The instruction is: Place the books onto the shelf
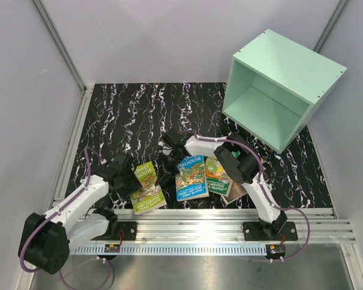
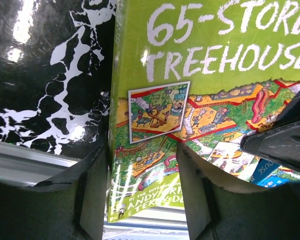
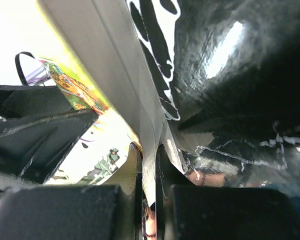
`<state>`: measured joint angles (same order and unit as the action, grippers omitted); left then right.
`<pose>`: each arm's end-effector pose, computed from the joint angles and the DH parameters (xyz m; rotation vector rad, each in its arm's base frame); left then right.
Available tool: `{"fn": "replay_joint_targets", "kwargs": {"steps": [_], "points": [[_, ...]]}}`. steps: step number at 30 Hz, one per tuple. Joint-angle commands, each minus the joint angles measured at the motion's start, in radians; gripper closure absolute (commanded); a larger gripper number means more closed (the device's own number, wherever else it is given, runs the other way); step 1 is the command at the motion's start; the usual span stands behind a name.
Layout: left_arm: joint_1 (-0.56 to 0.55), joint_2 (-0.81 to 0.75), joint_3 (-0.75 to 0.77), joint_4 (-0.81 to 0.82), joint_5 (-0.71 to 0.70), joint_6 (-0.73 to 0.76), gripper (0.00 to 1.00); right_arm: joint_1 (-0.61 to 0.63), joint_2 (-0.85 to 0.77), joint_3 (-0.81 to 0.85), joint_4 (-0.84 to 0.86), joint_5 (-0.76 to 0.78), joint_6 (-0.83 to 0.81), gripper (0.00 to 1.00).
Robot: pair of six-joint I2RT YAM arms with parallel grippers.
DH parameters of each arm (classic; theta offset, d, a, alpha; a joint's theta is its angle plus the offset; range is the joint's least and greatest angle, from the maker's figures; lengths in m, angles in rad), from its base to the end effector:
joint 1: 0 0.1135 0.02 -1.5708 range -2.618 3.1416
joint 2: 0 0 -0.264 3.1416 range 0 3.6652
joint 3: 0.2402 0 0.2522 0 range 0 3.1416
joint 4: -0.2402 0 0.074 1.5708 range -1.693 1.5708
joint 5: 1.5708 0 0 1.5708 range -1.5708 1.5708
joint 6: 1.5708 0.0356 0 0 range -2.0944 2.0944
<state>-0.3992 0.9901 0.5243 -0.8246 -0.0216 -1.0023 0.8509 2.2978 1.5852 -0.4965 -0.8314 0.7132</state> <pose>0.1397 -0.0581 0.1725 -0.8666 2.7714 -0.2403 0.2800 0.3592 0.1043 0.3832 -2.5462 -1.1345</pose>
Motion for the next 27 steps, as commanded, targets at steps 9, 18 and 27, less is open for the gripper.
{"fn": "replay_joint_targets", "kwargs": {"steps": [9, 18, 27], "points": [[0.014, -0.116, 0.200, 0.070, -0.018, 0.048, 0.07, 0.007, -0.262, -0.073, 0.194, 0.003, 0.211, 1.00], [0.074, -0.186, 0.290, 0.019, -0.005, 0.083, 0.05, -0.076, -0.465, -0.165, 0.245, 0.041, 0.287, 1.00], [0.128, -0.212, 0.349, 0.024, 0.051, 0.102, 0.02, -0.150, -0.624, -0.263, 0.295, 0.051, 0.362, 1.00]]}}
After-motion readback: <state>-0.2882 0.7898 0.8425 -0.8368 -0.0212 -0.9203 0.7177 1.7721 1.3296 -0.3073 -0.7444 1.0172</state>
